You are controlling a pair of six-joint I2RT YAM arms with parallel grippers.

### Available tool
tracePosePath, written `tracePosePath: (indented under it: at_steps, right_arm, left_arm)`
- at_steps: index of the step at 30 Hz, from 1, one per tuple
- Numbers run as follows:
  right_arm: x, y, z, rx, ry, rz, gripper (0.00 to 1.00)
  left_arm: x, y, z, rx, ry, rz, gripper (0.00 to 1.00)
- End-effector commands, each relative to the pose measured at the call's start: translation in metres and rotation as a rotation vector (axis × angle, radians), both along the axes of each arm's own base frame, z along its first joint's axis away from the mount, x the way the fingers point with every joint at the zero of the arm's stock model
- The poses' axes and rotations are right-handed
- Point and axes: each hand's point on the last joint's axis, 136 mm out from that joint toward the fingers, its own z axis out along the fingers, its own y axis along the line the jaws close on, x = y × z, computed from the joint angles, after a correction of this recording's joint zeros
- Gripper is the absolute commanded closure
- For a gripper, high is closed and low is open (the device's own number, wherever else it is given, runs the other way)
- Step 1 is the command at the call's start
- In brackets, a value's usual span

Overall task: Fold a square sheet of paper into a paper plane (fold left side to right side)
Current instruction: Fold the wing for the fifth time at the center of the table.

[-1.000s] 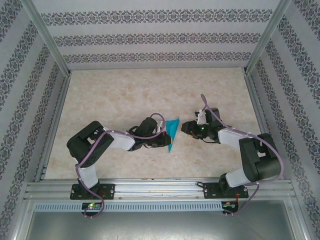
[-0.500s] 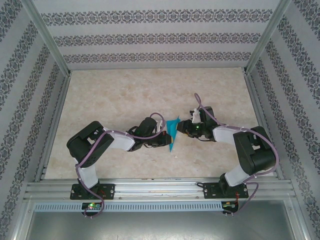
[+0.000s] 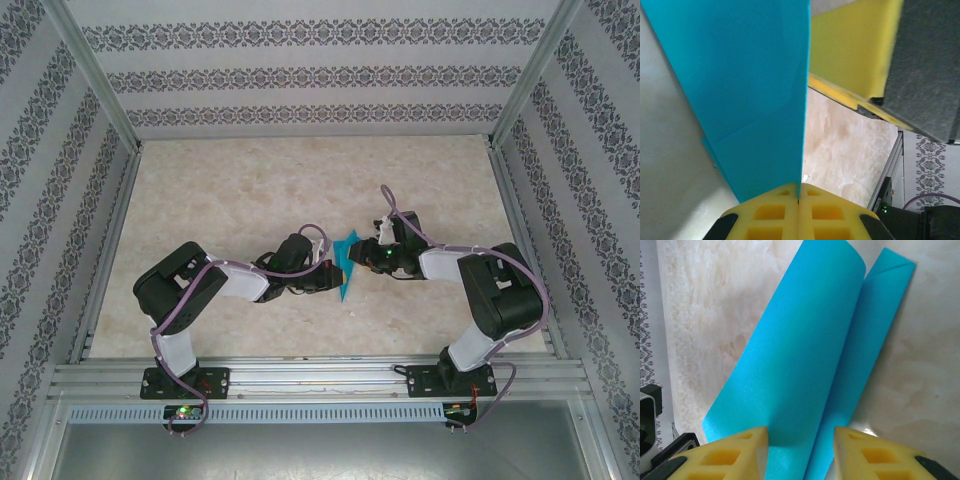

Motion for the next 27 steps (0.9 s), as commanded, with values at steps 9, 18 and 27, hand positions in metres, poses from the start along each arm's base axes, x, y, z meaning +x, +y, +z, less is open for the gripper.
tracePosePath:
  at_steps: [9,18,27]
  right_arm:
    - [0.009,0.007,-0.001,-0.004,-0.015,0.001,0.59]
    - [0.01,0.011,-0.001,-0.002,-0.018,0.015,0.6]
    - [0.009,0.013,-0.007,-0.011,0.0,0.02,0.59]
  left_arm:
    - [0.006,0.0,-0.003,-0.057,0.026,0.028,1.0]
    - [0.007,0.002,-0.009,-0.059,0.048,0.047,1.0]
    - [0.008,0.005,-0.015,-0.06,0.07,0.065,1.0]
